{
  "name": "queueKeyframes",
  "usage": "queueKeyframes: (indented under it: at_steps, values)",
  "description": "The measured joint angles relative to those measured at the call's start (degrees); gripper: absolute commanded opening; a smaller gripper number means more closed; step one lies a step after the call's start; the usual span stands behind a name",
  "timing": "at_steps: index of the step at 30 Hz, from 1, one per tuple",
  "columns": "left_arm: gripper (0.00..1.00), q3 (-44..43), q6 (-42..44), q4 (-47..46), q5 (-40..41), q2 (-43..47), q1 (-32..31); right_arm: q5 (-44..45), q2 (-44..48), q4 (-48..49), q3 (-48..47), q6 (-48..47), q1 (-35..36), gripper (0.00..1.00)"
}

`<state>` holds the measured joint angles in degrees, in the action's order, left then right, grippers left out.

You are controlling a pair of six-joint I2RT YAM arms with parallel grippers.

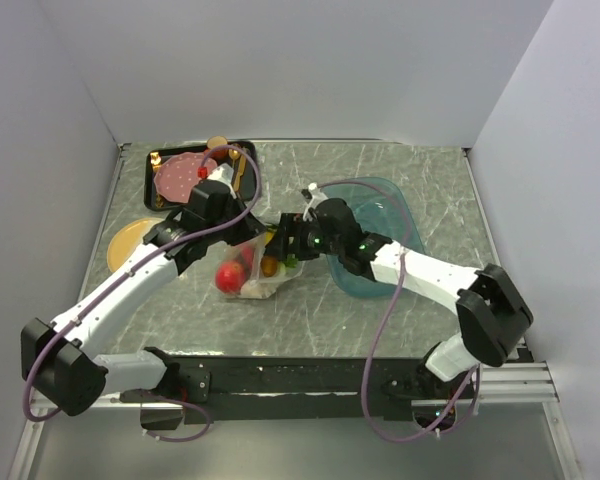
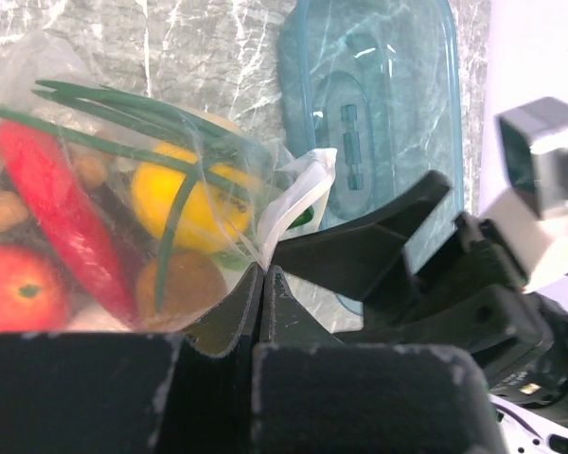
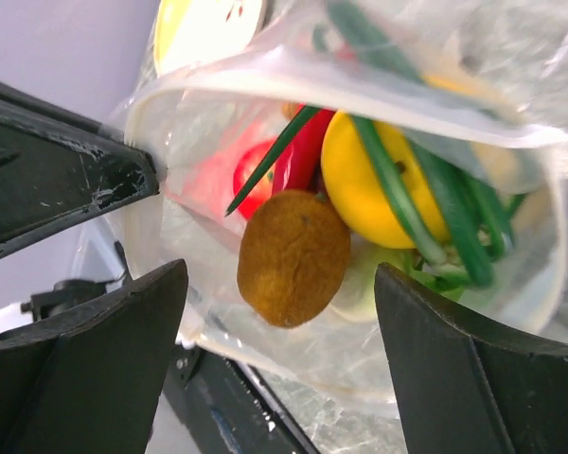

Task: Place the food in the zip-top bag and seal the zipper
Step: Place the fake vegetable in the zipper food storage bag, then zip the zipper food storage bag at the center of the board.

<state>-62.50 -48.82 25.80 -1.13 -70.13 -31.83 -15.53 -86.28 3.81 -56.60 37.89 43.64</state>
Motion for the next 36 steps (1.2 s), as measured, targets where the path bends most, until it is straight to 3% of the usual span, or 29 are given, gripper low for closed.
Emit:
queueKeyframes:
  at_steps: [2,5,11,19,27,36]
  values:
    - [0.01,0.00,-0.04,0.22,0.07,0.24,-0.02,2.73,1.44,-1.81,0.00,-0.28,0.00,0.67]
    - [0.01,0.00,-0.07,0.52,0.09,0.24,-0.02,6.67,4.61,-4.00,1.49,-0.72,0.00,0.54]
    - [0.01,0.44,-0.59,0.09,0.13,0.24,-0.02,6.23,13.11,-7.21,5.33,0.44,0.00,0.56]
    - [0.01,0.46,-1.51,-0.85,0.13,-0.39,-0.02,1.86,15.30,-7.87,9.16,8.66,2.25,0.74]
    - [0.01,0.59,-1.55,-1.40,0.09,-0.74,-0.02,1.29,11.39,-4.24,11.19,15.80,5.90,0.74]
    - [0.01,0.70,-1.51,-1.55,-0.11,-0.98,-0.02,3.78,8.90,1.07,13.88,19.26,6.10,0.66]
